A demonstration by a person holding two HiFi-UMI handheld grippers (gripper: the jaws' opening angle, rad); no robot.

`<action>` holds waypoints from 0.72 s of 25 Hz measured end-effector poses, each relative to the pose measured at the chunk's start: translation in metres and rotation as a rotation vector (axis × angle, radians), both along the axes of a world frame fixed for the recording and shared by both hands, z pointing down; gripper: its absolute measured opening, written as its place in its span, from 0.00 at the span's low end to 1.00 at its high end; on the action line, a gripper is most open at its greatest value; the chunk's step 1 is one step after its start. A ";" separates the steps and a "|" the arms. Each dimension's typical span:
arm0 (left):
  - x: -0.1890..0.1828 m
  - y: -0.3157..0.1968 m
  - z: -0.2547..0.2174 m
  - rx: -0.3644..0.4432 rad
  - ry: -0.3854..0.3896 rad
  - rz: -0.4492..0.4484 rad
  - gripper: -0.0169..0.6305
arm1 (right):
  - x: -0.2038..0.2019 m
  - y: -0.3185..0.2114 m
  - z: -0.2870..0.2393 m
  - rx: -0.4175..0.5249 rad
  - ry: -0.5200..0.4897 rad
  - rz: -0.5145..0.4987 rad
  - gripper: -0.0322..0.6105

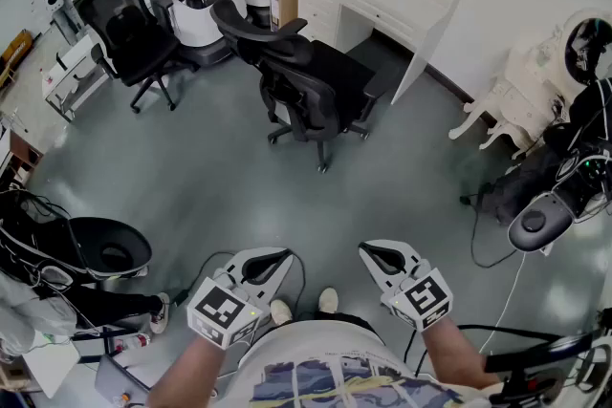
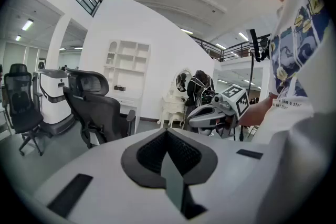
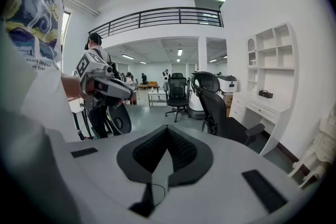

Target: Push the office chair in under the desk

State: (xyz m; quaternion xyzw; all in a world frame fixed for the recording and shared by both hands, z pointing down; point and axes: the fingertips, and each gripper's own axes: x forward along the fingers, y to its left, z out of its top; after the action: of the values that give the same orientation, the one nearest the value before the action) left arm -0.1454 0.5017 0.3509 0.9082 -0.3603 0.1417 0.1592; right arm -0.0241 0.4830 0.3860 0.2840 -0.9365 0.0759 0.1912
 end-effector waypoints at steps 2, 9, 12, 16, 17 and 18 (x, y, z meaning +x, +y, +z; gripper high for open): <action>0.010 -0.004 -0.001 -0.003 0.003 0.002 0.05 | 0.010 -0.002 0.001 -0.007 -0.001 0.008 0.09; 0.034 -0.020 0.003 -0.015 -0.022 0.014 0.05 | 0.037 -0.017 0.003 -0.015 -0.012 0.031 0.09; 0.045 -0.032 0.005 -0.013 -0.024 -0.005 0.05 | 0.050 -0.023 0.007 -0.017 -0.016 0.033 0.09; 0.059 -0.056 0.004 0.009 -0.029 -0.059 0.05 | 0.071 -0.033 0.012 -0.039 -0.014 0.028 0.09; 0.063 -0.063 0.002 0.020 -0.029 -0.070 0.05 | 0.078 -0.036 0.014 -0.042 -0.009 0.034 0.09; 0.068 -0.070 0.000 0.033 -0.029 -0.077 0.05 | 0.085 -0.039 0.016 -0.043 -0.003 0.042 0.09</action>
State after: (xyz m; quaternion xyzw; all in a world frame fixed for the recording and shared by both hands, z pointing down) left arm -0.0774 0.4319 0.3505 0.8940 -0.3994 0.1427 0.1445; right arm 0.0611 0.4437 0.4024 0.2993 -0.9287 0.1006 0.1943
